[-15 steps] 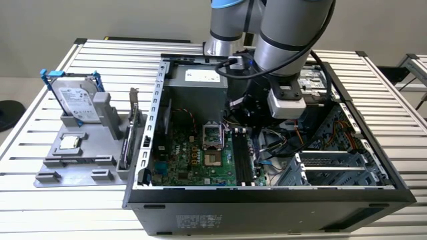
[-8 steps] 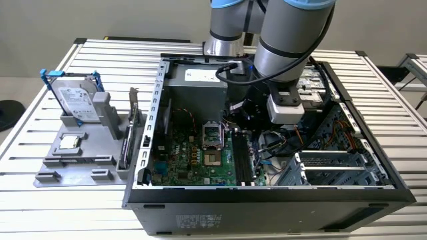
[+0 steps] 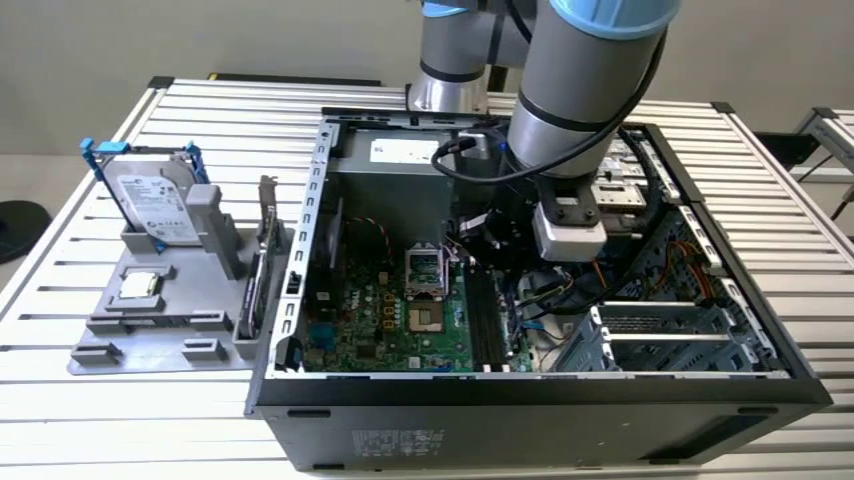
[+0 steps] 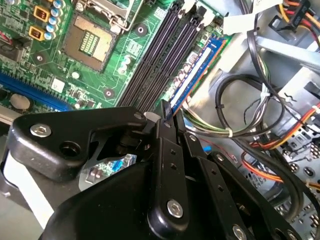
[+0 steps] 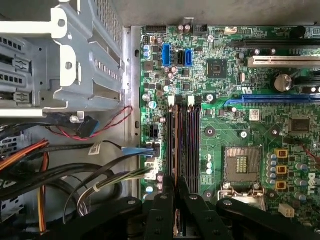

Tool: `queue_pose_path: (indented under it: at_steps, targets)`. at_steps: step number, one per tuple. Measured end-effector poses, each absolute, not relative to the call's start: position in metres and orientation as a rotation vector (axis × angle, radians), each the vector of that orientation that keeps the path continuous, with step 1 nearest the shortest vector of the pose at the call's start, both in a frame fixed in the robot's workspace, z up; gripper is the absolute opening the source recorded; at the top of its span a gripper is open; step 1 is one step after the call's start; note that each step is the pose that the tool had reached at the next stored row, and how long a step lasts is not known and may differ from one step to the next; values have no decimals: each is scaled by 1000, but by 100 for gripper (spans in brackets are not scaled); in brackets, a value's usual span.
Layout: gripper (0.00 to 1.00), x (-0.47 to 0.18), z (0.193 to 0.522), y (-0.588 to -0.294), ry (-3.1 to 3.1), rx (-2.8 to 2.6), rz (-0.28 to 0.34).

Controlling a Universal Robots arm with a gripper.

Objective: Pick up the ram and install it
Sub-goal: 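Insert the ram into the slot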

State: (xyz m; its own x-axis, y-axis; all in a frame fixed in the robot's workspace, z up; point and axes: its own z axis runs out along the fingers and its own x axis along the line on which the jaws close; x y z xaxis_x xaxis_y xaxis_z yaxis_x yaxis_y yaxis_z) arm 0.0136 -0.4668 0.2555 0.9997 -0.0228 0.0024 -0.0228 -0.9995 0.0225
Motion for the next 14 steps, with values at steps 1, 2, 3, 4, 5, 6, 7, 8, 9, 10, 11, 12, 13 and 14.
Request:
queue_pose_path:
  at_steps: [1,2,3,4,5,6,7,8,9,10,11,12,13,14]
  targets:
    - [0,14,254,-467,-36,3119,3]
    - [0,14,252,-467,-36,3119,3]
    - [0,14,250,-467,-36,3119,3]
    - [0,14,249,-467,-36,3119,3]
    - [0,14,247,-468,-36,3119,3]
    - [0,14,246,-468,-36,3119,3]
    - [0,14,244,-468,-36,3119,3]
    - [0,14,243,-468,-36,3119,3]
    - [0,14,241,-468,-36,3119,3]
    - [0,14,239,-468,-36,3119,3]
    - [0,14,238,-468,-36,3118,3]
    - [0,14,237,-468,-36,3118,2]
    - [0,14,236,-468,-36,3118,2]
    - [0,14,235,-468,-36,3118,2]
